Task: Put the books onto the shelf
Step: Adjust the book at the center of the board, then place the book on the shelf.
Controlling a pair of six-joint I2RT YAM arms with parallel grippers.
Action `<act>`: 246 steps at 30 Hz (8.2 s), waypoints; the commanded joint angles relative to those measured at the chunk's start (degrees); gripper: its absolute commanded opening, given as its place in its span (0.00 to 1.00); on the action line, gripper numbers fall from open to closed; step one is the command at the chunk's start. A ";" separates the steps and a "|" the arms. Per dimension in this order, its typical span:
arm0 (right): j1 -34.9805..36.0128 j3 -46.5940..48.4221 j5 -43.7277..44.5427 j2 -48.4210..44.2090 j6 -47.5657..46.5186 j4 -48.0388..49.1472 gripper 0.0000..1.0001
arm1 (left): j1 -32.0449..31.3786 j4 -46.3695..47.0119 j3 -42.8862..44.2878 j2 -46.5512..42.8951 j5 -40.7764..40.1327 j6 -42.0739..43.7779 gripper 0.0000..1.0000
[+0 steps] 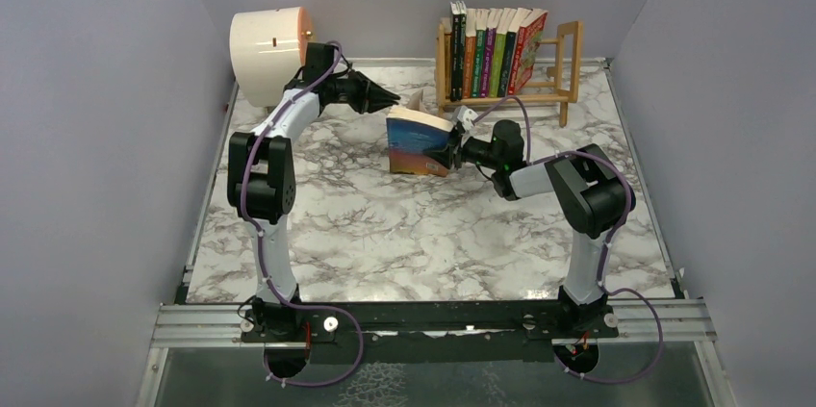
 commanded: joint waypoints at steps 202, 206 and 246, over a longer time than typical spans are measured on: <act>-15.78 50.55 64.82 -9.83 8.98 -66.97 0.01 | -10.79 -16.76 5.85 -7.93 -30.33 37.69 0.07; -15.95 50.92 64.10 -8.04 8.81 -66.08 0.01 | -10.84 -16.85 6.42 -8.20 -34.30 42.23 0.07; -19.73 62.98 62.34 11.97 8.17 -57.06 0.01 | -11.89 -7.39 -10.26 -20.08 -42.10 40.96 0.08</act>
